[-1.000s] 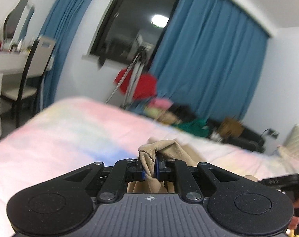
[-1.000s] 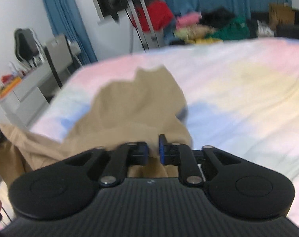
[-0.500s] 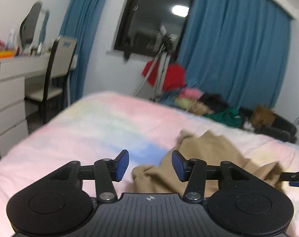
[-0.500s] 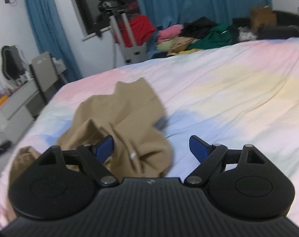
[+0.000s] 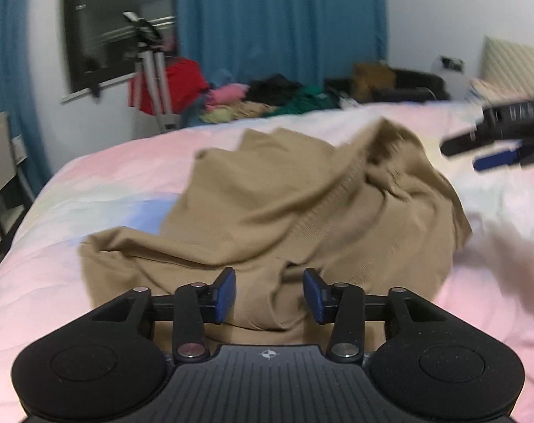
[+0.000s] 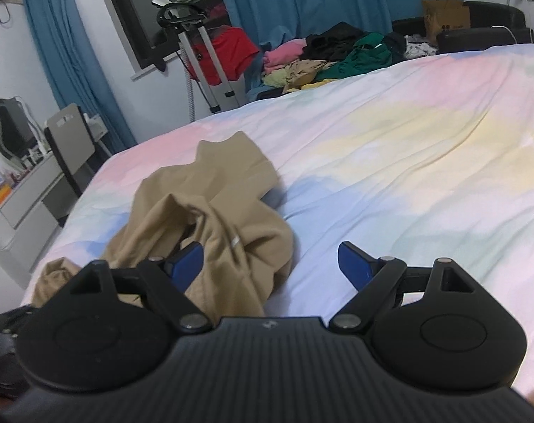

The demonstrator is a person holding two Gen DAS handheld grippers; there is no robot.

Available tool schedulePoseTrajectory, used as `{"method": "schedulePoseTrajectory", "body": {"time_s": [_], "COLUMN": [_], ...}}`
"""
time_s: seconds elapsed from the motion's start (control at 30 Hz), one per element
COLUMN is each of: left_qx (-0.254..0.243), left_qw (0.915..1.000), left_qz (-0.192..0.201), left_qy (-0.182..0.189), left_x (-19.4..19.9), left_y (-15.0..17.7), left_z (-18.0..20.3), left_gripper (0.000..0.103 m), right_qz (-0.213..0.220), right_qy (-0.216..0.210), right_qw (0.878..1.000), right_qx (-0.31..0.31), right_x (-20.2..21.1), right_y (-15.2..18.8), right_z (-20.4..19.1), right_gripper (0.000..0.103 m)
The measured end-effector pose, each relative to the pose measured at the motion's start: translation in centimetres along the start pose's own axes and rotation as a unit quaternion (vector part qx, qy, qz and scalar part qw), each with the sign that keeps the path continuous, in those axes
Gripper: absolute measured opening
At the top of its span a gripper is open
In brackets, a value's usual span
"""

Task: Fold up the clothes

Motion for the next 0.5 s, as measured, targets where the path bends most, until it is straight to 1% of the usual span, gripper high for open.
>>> {"method": "schedulePoseTrajectory", "body": {"time_s": [0.03,0.07,0.13,0.23,0.27,0.33,0.37,0.43,0.47,0.5], "left_qx": [-0.003,-0.002,0.013,0.043,0.057,0.091,0.109,0.143,0.156,0.163], "left_qw": [1.0,0.9999,0.9998,0.9971,0.9942,0.9832,0.9752,0.9558,0.9455,0.9387], "left_qz": [-0.002,-0.003,0.008,0.063,0.091,0.157,0.19,0.25,0.275,0.292], "left_qy": [-0.004,-0.011,-0.014,-0.006,0.002,0.02,0.032,0.06,0.075,0.085], "left_x": [-0.3,-0.6,-0.8,1.5,2.6,5.3,6.8,9.6,10.9,11.8], "left_y": [0.2,0.3,0.1,-0.5,-0.8,-1.4,-1.6,-1.5,-1.4,-1.4], "left_z": [0.0,-0.1,-0.4,-1.2,-1.5,-2.1,-2.4,-2.9,-3.1,-3.2], "left_gripper": [0.031,0.018,0.004,0.001,0.001,0.001,0.001,0.001,0.001,0.001], "right_qz": [0.002,0.004,0.008,0.007,0.005,-0.001,-0.001,0.001,0.002,0.003], "right_qy": [-0.001,-0.002,-0.005,-0.01,-0.009,-0.007,-0.002,0.016,0.024,0.033], "right_qw": [1.0,1.0,1.0,0.999,0.999,0.998,0.998,0.998,0.998,0.997], "right_qx": [0.004,0.008,0.019,0.04,0.047,0.063,0.066,0.064,0.063,0.062], "right_x": [0.0,0.0,-0.2,-0.7,-0.8,-1.1,-1.1,-0.9,-0.8,-0.7], "right_y": [0.0,0.1,0.3,0.6,0.7,1.0,1.0,0.9,0.8,0.8], "right_z": [-0.2,-0.4,-0.9,-1.7,-1.9,-2.3,-2.3,-1.8,-1.6,-1.3], "right_gripper": [0.085,0.085,0.085,0.085,0.085,0.085,0.085,0.085,0.085,0.085]}}
Point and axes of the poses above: each gripper's, at about its wrist camera, not at the fingertips, and x roughly against the way its jaws point, z to its right, y to its underside, the point moved 1 cm from there along -x, roughly the way its jaws point, and after that the axes turned 5 degrees about y, right-handed, at the moved point
